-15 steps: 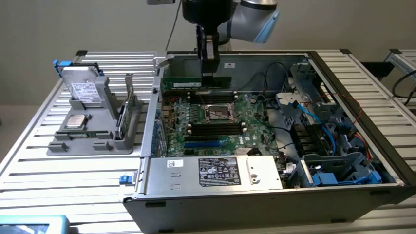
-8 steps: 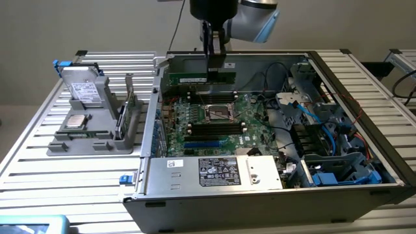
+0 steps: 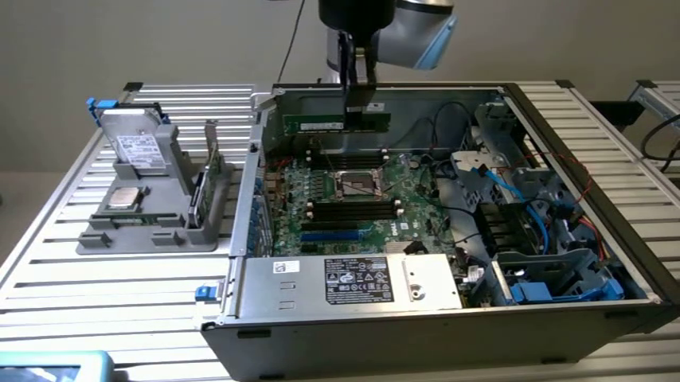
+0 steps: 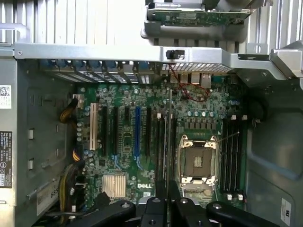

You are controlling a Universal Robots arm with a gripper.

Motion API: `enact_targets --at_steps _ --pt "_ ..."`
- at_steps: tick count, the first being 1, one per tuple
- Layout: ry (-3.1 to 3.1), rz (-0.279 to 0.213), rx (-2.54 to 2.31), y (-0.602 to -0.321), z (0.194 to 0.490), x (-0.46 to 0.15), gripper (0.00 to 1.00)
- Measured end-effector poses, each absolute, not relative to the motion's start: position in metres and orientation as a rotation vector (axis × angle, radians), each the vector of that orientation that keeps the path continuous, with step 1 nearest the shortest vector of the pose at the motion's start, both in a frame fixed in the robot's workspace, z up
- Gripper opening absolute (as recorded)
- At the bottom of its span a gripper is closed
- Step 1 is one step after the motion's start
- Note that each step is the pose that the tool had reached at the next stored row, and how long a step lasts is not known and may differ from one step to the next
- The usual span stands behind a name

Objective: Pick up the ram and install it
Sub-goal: 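Pick up the ram and move it above insertion slot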

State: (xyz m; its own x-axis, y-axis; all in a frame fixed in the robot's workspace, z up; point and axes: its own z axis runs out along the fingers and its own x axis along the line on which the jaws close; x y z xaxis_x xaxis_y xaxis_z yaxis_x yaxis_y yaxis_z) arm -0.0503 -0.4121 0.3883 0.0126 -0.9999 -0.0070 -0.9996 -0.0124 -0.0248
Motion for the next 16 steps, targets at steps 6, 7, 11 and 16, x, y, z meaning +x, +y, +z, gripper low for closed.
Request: enact_targets --at_steps 6,7,11,16 --pt "2.189 -0.014 -2.217 -0.408 0.384 -0.038 0.14" --pt "2.189 -0.014 -2.217 -0.407 0.383 -0.035 0.14" --pt "2.188 -0.012 -2.215 -0.397 0.38 -0.031 0.14" --pt "2.187 -0.01 -2.214 -0.383 0.377 -0.03 0.14"
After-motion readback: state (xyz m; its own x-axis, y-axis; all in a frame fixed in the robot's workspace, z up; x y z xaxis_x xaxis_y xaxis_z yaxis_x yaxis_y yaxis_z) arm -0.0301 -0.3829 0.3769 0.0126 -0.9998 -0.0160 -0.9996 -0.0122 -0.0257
